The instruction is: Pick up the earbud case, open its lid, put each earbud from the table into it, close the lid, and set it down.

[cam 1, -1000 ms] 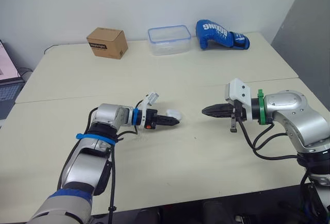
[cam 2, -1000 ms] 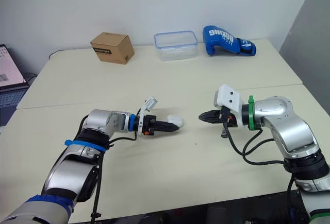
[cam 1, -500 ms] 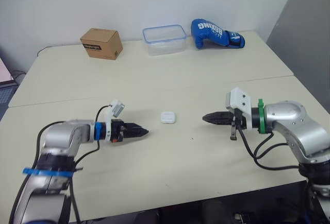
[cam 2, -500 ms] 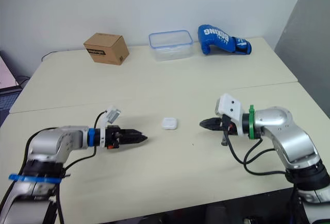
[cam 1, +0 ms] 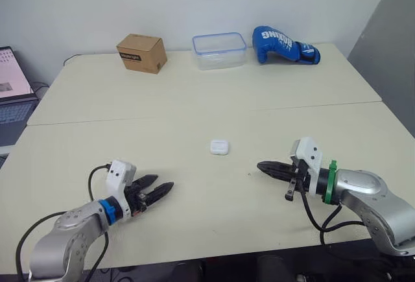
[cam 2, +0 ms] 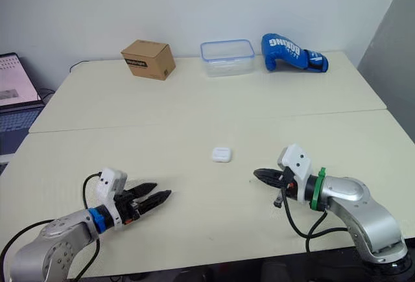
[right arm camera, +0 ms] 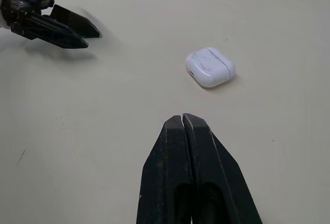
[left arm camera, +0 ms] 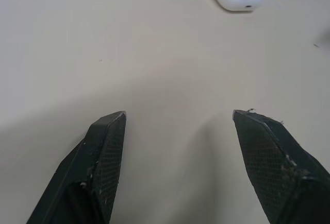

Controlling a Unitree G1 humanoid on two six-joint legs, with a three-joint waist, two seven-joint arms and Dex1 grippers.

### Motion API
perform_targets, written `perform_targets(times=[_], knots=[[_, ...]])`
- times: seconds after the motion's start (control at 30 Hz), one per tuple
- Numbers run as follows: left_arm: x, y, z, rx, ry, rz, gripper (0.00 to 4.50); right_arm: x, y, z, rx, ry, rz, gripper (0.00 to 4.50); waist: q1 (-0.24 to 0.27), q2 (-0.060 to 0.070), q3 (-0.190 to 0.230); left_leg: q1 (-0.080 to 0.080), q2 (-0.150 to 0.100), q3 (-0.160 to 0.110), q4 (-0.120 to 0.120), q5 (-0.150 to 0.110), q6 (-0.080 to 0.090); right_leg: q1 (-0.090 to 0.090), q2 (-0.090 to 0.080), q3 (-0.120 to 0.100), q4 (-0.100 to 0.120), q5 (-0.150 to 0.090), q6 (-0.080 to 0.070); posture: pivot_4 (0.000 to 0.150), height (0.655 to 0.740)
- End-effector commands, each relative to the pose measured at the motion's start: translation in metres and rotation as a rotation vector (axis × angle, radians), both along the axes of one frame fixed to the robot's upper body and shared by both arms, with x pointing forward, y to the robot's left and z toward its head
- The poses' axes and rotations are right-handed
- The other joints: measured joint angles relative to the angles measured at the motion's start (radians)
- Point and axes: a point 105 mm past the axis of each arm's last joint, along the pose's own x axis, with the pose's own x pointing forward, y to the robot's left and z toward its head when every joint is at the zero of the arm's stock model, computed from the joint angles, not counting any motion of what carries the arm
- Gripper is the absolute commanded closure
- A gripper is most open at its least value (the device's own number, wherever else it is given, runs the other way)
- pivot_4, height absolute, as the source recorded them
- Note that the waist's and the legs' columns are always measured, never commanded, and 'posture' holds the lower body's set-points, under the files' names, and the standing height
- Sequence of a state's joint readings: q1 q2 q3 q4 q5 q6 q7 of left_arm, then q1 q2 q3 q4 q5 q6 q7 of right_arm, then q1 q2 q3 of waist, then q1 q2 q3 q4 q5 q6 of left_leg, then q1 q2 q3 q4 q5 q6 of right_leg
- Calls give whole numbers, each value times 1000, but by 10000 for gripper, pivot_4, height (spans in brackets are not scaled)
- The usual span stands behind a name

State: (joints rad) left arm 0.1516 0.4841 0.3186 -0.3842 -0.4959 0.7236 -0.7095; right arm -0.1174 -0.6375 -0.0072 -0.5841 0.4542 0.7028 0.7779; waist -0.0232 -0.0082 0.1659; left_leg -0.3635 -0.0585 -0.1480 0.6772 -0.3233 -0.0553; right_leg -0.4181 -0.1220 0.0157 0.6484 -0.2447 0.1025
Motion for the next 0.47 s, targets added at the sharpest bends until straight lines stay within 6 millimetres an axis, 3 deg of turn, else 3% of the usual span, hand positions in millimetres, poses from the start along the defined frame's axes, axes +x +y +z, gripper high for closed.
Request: perform_targets(times=[0.03,0.47], knots=[[-2,5,15,31,-108,67,10370,-5,-5,14,21,-67,-21,45000,1,0,0,0,0,0,0,0,0,1,0,0,0,0,0,1500,7307],[-11,3,13,44,-166,85,10370,-18,-5,6,4,-75,12,45000,4,-1,0,2,0,-1,0,-2,3,4,0,-2,-2,0,0,1500,7307]])
